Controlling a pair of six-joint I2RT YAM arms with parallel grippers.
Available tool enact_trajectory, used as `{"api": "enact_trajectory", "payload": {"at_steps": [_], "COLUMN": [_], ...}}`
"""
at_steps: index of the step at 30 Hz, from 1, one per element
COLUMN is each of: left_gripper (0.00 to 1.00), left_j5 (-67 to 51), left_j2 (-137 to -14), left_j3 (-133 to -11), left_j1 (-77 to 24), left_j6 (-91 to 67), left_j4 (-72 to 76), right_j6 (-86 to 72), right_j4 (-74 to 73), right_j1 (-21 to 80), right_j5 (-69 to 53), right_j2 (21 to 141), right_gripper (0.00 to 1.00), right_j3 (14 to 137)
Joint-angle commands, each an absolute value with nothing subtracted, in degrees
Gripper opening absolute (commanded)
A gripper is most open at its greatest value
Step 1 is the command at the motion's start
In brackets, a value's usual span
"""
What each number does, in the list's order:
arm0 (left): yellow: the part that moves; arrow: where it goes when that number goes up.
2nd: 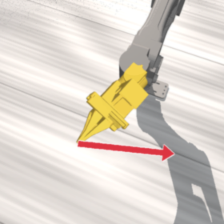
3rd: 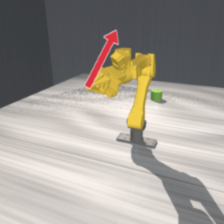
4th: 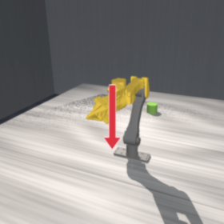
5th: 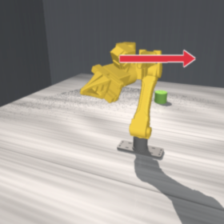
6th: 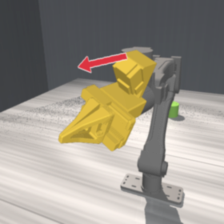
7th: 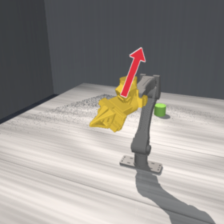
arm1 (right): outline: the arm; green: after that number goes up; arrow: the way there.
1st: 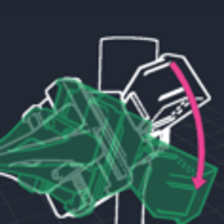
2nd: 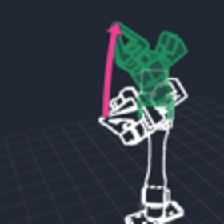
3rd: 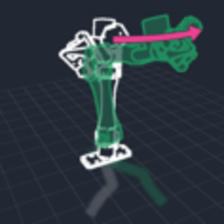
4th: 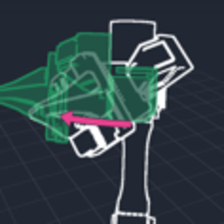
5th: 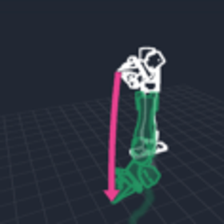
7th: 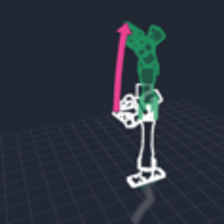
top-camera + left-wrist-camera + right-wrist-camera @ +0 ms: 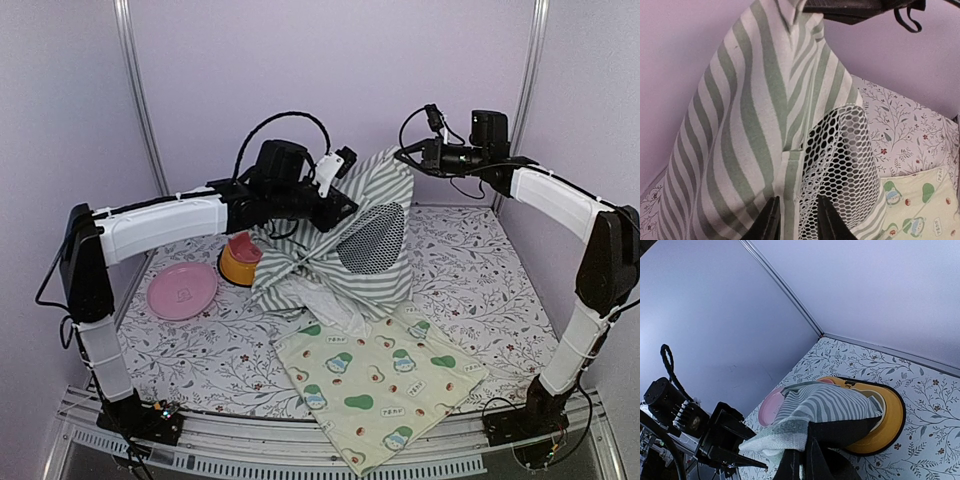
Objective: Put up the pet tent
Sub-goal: Pick up the tent pole from the tent.
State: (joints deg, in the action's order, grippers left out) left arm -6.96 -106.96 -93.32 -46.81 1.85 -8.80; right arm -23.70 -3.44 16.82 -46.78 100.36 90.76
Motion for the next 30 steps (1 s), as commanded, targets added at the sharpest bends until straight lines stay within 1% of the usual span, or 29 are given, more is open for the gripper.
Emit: {"api": "enact_trajectory", "payload": {"at_steps": [1,5,10,12,14,21,26,30], "left_gripper": [0.27,0.26,0.33,0.34,0.34,0.35,0.37,0.39], "left_j5": [-4.62,-2.26,3.84,8.59,10.65,4.85,7.00,7.48], "left_j2": [-109.69,-113.78,-116.91,-117.52,-117.70,-110.68,-110.72,-112.12], "left_j3": [-94.91,-97.83,-99.26,-99.40,-99.28,-91.06,-91.49,-94.55], "left_j1": [-49.99,-51.48,-51.53,-51.43,-51.29,-51.09,-50.74,-50.66], "left_j6": [4.39,5.72,6.33,6.53,6.56,7.73,8.22,9.18], "left_j4": [-9.09,-7.27,-3.34,-1.26,0.73,10.49,11.69,10.49], "right_j6": [-23.35,-23.55,-23.82,-23.74,-23.56,-23.46,-23.70,-23.80], "right_j4": [-3.34,-3.66,-4.38,-4.78,-5.17,-5.47,-5.28,-5.52], "right_j1": [17.39,17.79,18.10,18.44,18.61,18.87,18.95,19.15], "right_j5": [-46.23,-46.13,-46.19,-46.23,-46.21,-45.96,-45.97,-45.85], "right_j2": [99.95,99.80,99.40,99.27,99.11,98.40,98.18,98.17], "right_gripper": [0.00,0.00,0.00,0.00,0.00,0.00,0.00,0.00], "right_j3": [92.57,92.58,92.64,92.67,92.59,91.38,91.23,91.52]}}
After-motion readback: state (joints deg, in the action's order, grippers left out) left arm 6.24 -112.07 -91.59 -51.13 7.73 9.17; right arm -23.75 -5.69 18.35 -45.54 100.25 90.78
